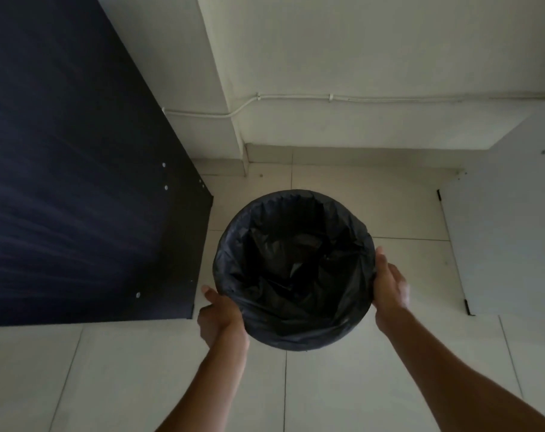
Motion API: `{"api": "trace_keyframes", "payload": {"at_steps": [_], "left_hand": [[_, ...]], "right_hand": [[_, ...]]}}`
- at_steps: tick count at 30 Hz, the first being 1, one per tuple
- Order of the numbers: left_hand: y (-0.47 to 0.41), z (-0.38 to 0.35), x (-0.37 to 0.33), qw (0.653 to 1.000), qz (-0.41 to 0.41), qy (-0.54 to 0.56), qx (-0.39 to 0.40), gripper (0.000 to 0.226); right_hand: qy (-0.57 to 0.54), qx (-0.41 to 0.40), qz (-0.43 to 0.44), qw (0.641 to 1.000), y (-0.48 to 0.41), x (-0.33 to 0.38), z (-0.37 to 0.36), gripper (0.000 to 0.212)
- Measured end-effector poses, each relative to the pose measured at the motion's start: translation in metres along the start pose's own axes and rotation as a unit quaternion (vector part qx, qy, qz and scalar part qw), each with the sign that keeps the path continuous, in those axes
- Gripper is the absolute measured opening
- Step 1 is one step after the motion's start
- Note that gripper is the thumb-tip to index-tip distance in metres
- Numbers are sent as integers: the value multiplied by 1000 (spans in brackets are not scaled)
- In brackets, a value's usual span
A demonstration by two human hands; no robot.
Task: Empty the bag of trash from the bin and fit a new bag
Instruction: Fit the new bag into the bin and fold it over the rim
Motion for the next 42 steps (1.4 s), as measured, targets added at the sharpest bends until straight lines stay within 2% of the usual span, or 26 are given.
{"api": "trace_keyframes", "payload": {"at_steps": [4, 6, 9, 11, 13, 15, 17, 20, 24, 27, 32, 34, 37, 40, 42], "left_hand": [[-3, -4, -8, 997, -47, -60, -29, 72], [-14, -3, -12, 995, -69, -68, -35, 73], [-29, -11, -19, 996, -67, -58, 16, 85], [-32, -17, -26, 996, -63, -17, 61, 85], [-28, -19, -38, 992, -74, 22, 104, 56], [-29, -16, -45, 988, -82, 38, 124, 25], [-29, -18, -45, 979, -47, 71, 184, 15], [-29, -16, -49, 969, -24, 92, 229, 23], [-32, -20, -58, 974, -32, 42, 221, 34], [-34, -21, -66, 975, -53, 34, 215, 28], [-44, -20, -71, 968, -26, 90, 234, 34], [-46, -19, -71, 968, -14, 95, 234, 36], [-40, -22, -74, 964, -8, 75, 257, 21], [-41, -27, -77, 964, -34, 80, 251, 16], [-48, -30, -78, 968, -47, 81, 235, 24]], "right_hand": [[-39, -14, -18, 999, -4, 5, -5, 31], [-81, 17, -52, 995, -4, -3, -3, 25], [-85, 43, -59, 994, -6, -4, 3, 17], [-78, 51, -53, 994, -10, 1, 2, 26], [-68, 65, -41, 995, -12, 10, -3, 36], [-52, 62, -12, 997, -15, 16, -8, 29], [-64, 75, -28, 995, -16, 14, -10, 23], [-87, 118, -78, 986, -13, 5, -10, 26], [-68, 116, -95, 986, -17, 10, -6, 27], [-51, 108, -92, 988, -24, 14, -11, 38], [-71, 134, -107, 983, -23, 19, -16, 32], [-70, 137, -93, 984, -21, 21, -15, 26], [-70, 80, -52, 993, -30, 22, -12, 18], [-42, 59, -33, 997, -31, 26, -14, 22], [-6, 57, -6, 998, -29, 29, -14, 28]]}}
Point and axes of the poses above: each hand's wrist, its own y-axis away from the middle knuckle, its own z-axis out of the back of the hand, x = y × z, the point moved 5 cm from there along -y, towards the middle knuckle, and after that the axes turned 3 degrees about -y, right-handed, at the moved point
